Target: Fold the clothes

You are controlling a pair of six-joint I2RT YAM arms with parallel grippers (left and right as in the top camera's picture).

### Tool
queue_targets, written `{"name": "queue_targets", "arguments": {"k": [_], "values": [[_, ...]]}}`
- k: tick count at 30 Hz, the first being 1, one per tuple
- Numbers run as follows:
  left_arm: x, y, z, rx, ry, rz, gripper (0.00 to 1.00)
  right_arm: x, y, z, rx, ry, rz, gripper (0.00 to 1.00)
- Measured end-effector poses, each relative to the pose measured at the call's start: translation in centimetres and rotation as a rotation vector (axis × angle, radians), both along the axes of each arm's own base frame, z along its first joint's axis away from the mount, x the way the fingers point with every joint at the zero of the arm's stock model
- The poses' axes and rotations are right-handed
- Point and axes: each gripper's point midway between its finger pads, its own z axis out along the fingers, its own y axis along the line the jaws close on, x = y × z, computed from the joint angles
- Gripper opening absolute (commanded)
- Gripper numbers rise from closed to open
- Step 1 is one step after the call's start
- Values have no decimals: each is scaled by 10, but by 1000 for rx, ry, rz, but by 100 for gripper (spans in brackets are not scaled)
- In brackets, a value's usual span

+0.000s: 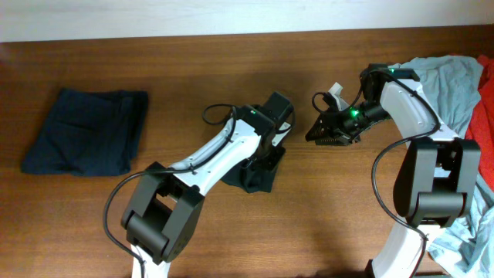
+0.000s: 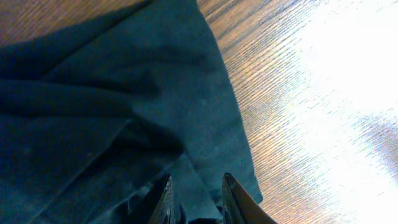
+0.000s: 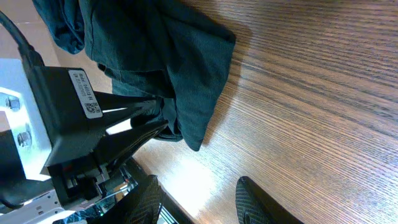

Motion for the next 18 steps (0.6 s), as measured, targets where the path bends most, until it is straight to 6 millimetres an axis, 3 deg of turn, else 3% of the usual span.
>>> {"name": "queue_targets", "arguments": {"k": [4,7,9,11,15,16,18], "values": [[0,5,9,24,19,8,27,0,-1,-1,-8,2,1,45],[12,19,38,66,5,41,39,-2,-3,-3,-24,9,4,45],[45,34,79,43,-71,115,19,-3,-4,-4,-34,10,7,45],[67,58,89,37,-102,190,0,-3,-5,-4,-39,11,7,45],[95,122,79,60,-83,344,0,-3,-5,-5,-41,10,8,45],[101,141,67,72,-56,389,0,-3,-5,-5,-42,10,9,45],[104,155,43,78,4,423,0,-3,-5,-5,-45,11,9,45]]}}
